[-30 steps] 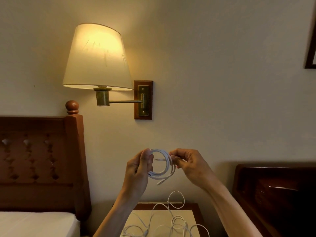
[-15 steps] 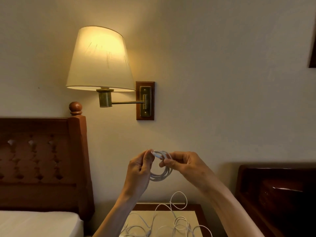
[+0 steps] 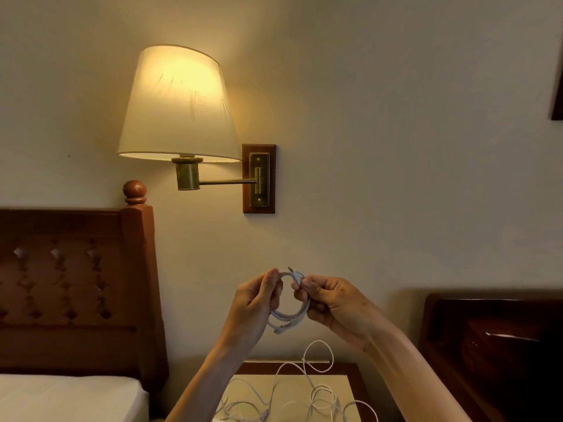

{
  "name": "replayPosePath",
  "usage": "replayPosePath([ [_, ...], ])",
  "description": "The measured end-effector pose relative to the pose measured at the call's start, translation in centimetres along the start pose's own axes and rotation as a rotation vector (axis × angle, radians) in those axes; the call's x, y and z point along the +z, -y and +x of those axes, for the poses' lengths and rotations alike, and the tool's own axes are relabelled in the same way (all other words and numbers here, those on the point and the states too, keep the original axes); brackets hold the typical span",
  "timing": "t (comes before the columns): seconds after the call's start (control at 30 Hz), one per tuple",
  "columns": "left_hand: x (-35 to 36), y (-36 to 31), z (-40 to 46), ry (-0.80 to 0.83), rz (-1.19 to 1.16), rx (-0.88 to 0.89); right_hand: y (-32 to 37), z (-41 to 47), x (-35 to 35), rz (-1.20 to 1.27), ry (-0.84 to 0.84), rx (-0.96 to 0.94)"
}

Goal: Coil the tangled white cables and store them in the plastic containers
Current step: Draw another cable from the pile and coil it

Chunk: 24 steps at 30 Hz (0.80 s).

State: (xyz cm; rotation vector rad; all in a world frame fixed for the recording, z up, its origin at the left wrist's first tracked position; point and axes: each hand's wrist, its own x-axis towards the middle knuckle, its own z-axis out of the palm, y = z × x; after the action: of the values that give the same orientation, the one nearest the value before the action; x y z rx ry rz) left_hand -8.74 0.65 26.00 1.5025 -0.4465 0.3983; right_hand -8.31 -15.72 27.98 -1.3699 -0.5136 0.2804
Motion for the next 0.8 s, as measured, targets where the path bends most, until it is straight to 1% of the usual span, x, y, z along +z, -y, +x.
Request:
replayPosePath([
  [0.07, -0.1, 0.0, -0.5, -0.020, 0.068, -0.080, -0.1, 0.0, 0.1, 0.020, -0.037, -0.024],
  [0.1, -0.2, 0.3, -0.8, -0.096, 0.111, -0.125, -0.1, 0.0, 0.1, 0.062, -0.051, -0.034],
  [0.13, -0.3, 0.9, -1.2, -0.218, 0.130, -0.187, -0.1, 0.0, 0.1, 0.115, -0.066, -0.043],
  [0.17, -0.3, 1.4, -1.6, -0.342, 0.099, -0.288, 0.0, 0.0, 0.0, 0.166, -0.083, -0.053],
  [0.2, -0.2, 1.8, -2.1, -0.423, 0.025, -0.427, 0.1, 0.0, -0.1, 0.206, -0.101, -0.063],
  [0.23, 0.2, 2.2, -2.7, -0.428, -0.104, -0.579, 0.1, 0.1, -0.1, 0.235, -0.117, -0.072],
  [0.27, 0.9, 2.3, -3.5, -0.380, -0.266, -0.688, 0.1, 0.1, -0.1, 0.255, -0.131, -0.079],
  [0.3, 1.5, 2.2, -4.2, -0.327, -0.405, -0.734, 0.1, 0.1, -0.1, 0.269, -0.143, -0.082],
  [0.37, 2.3, 1.5, -4.9, -0.302, -0.580, -0.689, -0.1, 0.2, 0.2, 0.293, -0.150, -0.076],
  [0.43, 2.5, 0.8, -4.8, -0.356, -0.684, -0.587, -0.3, 0.1, 0.6, 0.325, -0.140, -0.073],
  [0.47, 2.5, 0.6, -4.6, -0.401, -0.698, -0.540, -0.5, 0.1, 0.8, 0.342, -0.138, -0.072],
  [0.5, 2.6, 0.5, -4.5, -0.459, -0.690, -0.498, -0.7, 0.0, 0.9, 0.355, -0.140, -0.072],
  [0.57, 2.9, 0.3, -4.5, -0.571, -0.600, -0.386, -1.0, -0.1, 1.2, 0.374, -0.146, -0.070],
  [0.6, 3.1, 0.1, -4.5, -0.597, -0.554, -0.322, -1.2, -0.3, 1.3, 0.382, -0.139, -0.067],
  [0.67, 3.2, -0.2, -4.5, -0.578, -0.542, -0.251, -1.3, -0.5, 1.7, 0.409, -0.102, -0.064],
  [0.73, 3.0, -0.5, -4.6, -0.515, -0.565, -0.223, -1.4, -0.7, 2.0, 0.433, -0.069, -0.071],
  [0.77, 2.9, -0.7, -4.7, -0.489, -0.542, -0.181, -1.4, -0.8, 2.1, 0.425, -0.068, -0.084],
  [0.8, 2.8, -0.7, -4.8, -0.465, -0.469, -0.105, -1.4, -0.9, 2.1, 0.398, -0.082, -0.107],
])
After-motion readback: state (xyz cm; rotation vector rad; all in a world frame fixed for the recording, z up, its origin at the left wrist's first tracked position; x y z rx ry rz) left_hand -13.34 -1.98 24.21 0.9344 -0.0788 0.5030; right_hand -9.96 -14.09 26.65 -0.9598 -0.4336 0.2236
